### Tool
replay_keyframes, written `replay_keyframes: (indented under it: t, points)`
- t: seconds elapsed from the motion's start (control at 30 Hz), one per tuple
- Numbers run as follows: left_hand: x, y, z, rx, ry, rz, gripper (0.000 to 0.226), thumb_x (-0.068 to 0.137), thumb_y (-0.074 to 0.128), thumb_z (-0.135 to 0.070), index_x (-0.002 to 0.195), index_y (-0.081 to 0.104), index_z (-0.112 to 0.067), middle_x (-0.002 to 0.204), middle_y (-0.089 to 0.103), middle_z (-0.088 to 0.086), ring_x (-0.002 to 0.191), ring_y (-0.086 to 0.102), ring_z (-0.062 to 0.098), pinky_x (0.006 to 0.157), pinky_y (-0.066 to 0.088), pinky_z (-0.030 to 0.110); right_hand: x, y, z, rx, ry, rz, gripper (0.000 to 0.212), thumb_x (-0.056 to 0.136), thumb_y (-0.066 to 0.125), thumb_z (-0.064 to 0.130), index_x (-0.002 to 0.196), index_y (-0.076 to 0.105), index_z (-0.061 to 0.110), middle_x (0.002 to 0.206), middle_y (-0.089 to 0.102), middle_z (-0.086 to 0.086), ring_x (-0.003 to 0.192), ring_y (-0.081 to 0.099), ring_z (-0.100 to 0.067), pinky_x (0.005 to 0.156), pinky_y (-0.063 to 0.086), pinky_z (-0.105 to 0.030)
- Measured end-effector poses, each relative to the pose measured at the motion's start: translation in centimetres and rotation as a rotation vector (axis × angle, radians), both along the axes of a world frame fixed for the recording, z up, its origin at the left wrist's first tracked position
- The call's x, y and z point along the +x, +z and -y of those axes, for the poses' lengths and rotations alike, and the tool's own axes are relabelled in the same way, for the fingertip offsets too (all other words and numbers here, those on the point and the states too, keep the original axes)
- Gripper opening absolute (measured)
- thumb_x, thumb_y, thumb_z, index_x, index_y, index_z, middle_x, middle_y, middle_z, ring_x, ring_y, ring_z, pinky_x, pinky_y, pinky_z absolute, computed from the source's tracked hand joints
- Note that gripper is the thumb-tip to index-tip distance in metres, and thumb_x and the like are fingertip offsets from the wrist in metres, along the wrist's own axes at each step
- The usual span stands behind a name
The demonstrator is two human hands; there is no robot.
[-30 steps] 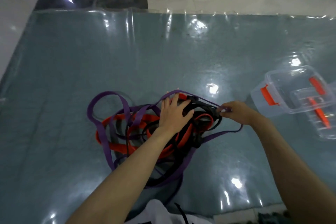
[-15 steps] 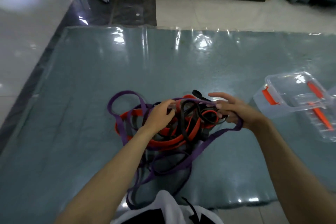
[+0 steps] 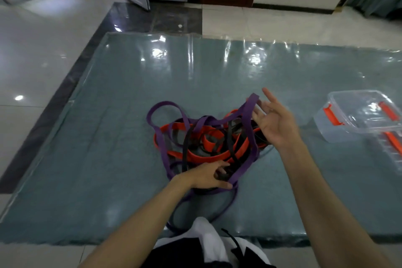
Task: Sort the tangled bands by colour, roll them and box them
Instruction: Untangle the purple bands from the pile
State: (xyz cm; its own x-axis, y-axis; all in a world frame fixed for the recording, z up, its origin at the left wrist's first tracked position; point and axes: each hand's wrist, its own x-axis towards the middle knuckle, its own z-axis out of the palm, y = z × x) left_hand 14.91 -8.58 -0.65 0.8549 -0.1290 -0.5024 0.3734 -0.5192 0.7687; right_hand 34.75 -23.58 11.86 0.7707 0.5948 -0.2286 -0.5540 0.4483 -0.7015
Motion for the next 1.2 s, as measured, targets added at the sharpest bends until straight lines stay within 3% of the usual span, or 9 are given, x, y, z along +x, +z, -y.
replay_keyframes:
  t: [0.07, 0.2, 0.37, 0.47, 0.67, 0.87, 0.93, 1.1, 1.2]
  points:
    - [-0.7, -0.8, 0.7, 0.112, -0.013, 0.013, 0.087, 0.084, 0.087, -0.043, 0.157, 0.044, -0.025, 0.147, 0.058, 0.000, 0.132, 0.058, 0.021, 0.111, 0.048, 0.037, -0.5, 0.3, -0.2, 0.052, -0.029, -0.037, 0.056, 0.096, 0.060, 0.005, 0.151, 0.053, 0.012, 0.116, 0.072, -0.012, 0.115, 0.072, -0.031, 0.098, 0.059, -0.045]
    - [-2.0, -1.7, 0.5, 0.363, -0.117, 0.147, 0.036, 0.089, 0.081, -0.022, 0.124, 0.072, -0.019, 0.129, 0.070, 0.002, 0.121, 0.063, 0.024, 0.100, 0.053, 0.040, -0.7, 0.5, 0.3, 0.095, -0.160, -0.103, 0.046, 0.096, 0.064, 0.007, 0.141, 0.062, 0.013, 0.132, 0.062, -0.015, 0.121, 0.070, -0.032, 0.105, 0.056, -0.046]
    - [-3.3, -0.7, -1.5, 0.033, 0.082, 0.245, 0.017, 0.098, 0.072, -0.023, 0.115, 0.068, -0.020, 0.117, 0.074, -0.003, 0.111, 0.068, 0.015, 0.101, 0.054, 0.044, -0.6, -0.3, 2.1, -0.057, -0.199, -0.123, 0.041, 0.097, 0.066, 0.021, 0.138, 0.066, 0.021, 0.136, 0.061, -0.005, 0.121, 0.069, -0.023, 0.111, 0.051, -0.049]
    - [-3.4, 1.5, -3.4, -0.121, 0.324, 0.330, 0.011, 0.103, 0.068, -0.022, 0.113, 0.066, -0.026, 0.106, 0.075, -0.005, 0.098, 0.071, 0.009, 0.097, 0.055, 0.034, -1.2, -1.6, 2.6, -0.299, -0.140, -0.041, 0.046, 0.103, 0.059, 0.024, 0.149, 0.057, 0.024, 0.123, 0.071, 0.005, 0.106, 0.073, -0.015, 0.094, 0.055, -0.040]
    - [-1.6, 8.4, -7.7, -0.245, 0.607, 0.445, 0.022, 0.102, 0.065, -0.006, 0.117, 0.072, -0.022, 0.095, 0.080, -0.002, 0.082, 0.072, 0.009, 0.077, 0.057, 0.020, -2.4, -4.7, 3.6, -0.541, -0.027, 0.026, 0.036, 0.103, 0.060, 0.022, 0.140, 0.063, 0.022, 0.124, 0.077, -0.003, 0.088, 0.077, -0.015, 0.083, 0.055, -0.037]
    - [-0.6, 13.7, -9.2, -0.287, 0.724, 0.491, 0.023, 0.103, 0.065, -0.008, 0.124, 0.071, -0.004, 0.108, 0.079, 0.015, 0.090, 0.072, 0.019, 0.085, 0.055, 0.031, -3.4, -4.6, 2.9, -0.620, 0.157, 0.236, 0.031, 0.104, 0.061, 0.018, 0.134, 0.069, 0.025, 0.126, 0.076, -0.013, 0.114, 0.074, -0.029, 0.093, 0.056, -0.045]
    - [-0.2, 14.6, -8.8, -0.306, 0.698, 0.467, 0.024, 0.103, 0.066, -0.010, 0.125, 0.071, -0.002, 0.115, 0.076, 0.025, 0.092, 0.064, 0.028, 0.083, 0.049, 0.039, -4.3, -3.9, 1.7, -0.600, 0.273, 0.366, 0.038, 0.102, 0.067, 0.018, 0.138, 0.066, 0.028, 0.126, 0.076, -0.009, 0.122, 0.070, -0.027, 0.095, 0.058, -0.040]
    - [1.2, 15.1, -6.8, -0.290, 0.666, 0.437, 0.026, 0.103, 0.067, -0.016, 0.126, 0.068, -0.003, 0.104, 0.076, 0.018, 0.086, 0.067, 0.018, 0.070, 0.053, 0.021, -7.5, -3.0, -2.9, -0.555, 0.477, 0.669, 0.067, 0.085, 0.085, 0.008, 0.142, 0.058, 0.030, 0.134, 0.072, 0.009, 0.127, 0.065, -0.007, 0.100, 0.051, -0.018]
    - [1.6, 14.5, -6.6, -0.323, 0.673, 0.400, 0.026, 0.104, 0.065, -0.020, 0.127, 0.067, -0.007, 0.115, 0.074, 0.027, 0.093, 0.069, 0.026, 0.084, 0.054, 0.038, -8.3, -4.1, -4.9, -0.611, 0.340, 0.775, 0.053, 0.088, 0.084, 0.011, 0.135, 0.061, 0.019, 0.127, 0.073, 0.001, 0.122, 0.068, -0.017, 0.105, 0.054, -0.036]
